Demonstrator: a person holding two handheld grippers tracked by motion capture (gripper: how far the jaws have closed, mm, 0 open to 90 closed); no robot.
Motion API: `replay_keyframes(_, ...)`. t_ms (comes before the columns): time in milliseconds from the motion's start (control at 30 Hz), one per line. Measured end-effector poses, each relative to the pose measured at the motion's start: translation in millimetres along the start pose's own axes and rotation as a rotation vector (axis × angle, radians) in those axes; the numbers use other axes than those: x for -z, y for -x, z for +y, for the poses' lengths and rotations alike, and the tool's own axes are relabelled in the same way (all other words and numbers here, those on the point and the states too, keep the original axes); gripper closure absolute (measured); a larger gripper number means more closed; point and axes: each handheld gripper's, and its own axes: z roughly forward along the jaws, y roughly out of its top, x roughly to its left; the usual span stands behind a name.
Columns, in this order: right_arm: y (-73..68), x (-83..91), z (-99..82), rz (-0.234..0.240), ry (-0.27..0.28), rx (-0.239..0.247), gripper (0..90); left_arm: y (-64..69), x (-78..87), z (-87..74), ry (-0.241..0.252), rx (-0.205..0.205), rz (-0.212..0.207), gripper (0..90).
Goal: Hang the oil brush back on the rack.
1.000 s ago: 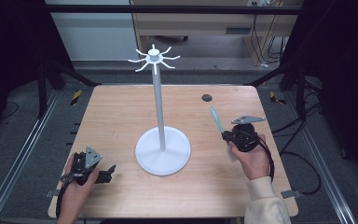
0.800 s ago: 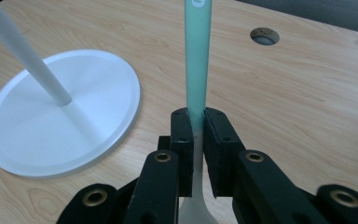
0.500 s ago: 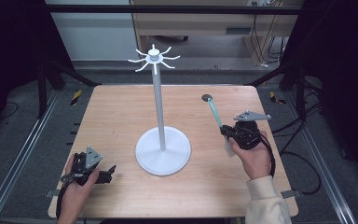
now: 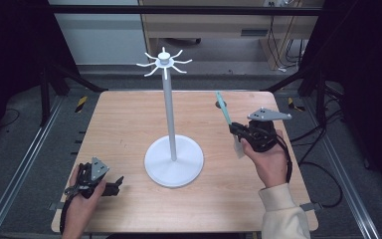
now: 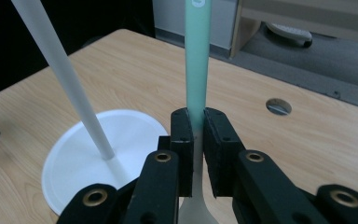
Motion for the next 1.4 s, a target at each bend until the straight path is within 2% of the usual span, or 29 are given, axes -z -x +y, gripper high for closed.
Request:
replay_keyframes(267,-12.4,4.5,28.0,0.034,0.092,0.01,82.5,-0.2,1.4,-0.6,0.007,0.004,0.008,2.9)
replay_keyframes(867,-36.8,20.8,39.2,0.068,0.195,0.051,82.5,-0.9,0.5,0.7,0.014,0.0,0.006,2.9)
replay_keyframes(1400,-45.5,35.1,47.3,0.1,0.252,0.057,82.5,-0.9,0.0,0.8,0.011,-0.002,0.005,2.9)
